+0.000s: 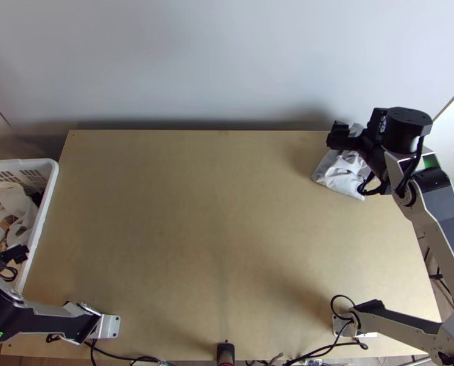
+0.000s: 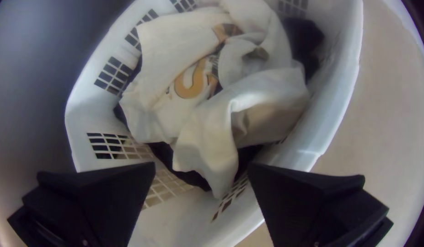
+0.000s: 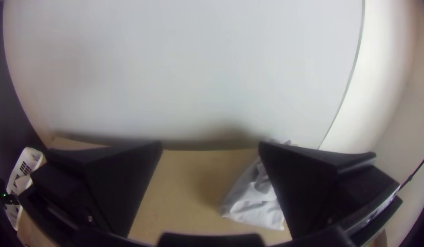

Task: Fold the t-shirt

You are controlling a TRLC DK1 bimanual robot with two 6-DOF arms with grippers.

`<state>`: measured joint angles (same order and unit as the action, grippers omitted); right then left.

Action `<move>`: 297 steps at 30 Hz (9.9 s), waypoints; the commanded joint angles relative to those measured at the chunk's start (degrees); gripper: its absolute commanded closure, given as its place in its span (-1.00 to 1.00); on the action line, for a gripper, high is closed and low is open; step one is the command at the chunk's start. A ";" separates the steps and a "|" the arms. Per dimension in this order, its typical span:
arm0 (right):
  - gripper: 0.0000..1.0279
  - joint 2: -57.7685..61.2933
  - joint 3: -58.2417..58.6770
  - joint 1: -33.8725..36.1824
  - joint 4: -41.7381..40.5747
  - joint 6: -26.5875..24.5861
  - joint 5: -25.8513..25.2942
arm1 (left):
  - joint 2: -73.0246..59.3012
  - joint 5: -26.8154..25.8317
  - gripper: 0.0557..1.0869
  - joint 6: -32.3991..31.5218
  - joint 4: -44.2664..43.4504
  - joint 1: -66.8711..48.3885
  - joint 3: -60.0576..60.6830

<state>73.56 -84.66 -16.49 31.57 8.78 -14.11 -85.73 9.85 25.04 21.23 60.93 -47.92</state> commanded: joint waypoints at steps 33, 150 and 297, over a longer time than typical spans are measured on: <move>-0.90 8.35 -7.36 -0.56 3.23 0.54 -0.66 | -23.87 -17.76 -0.90 -6.05 9.26 3.94 -14.48; -0.87 -0.17 27.89 -0.03 -22.08 -7.19 -15.33 | -13.93 -6.33 0.85 -39.63 55.67 -100.83 -56.05; -0.90 -18.72 48.63 9.11 -17.16 4.50 -1.10 | 43.19 -21.36 -0.92 -53.07 41.17 -97.40 11.62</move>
<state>52.23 -37.08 -4.54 9.98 13.08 -15.14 -43.51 -9.93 -27.38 63.48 -34.46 -37.98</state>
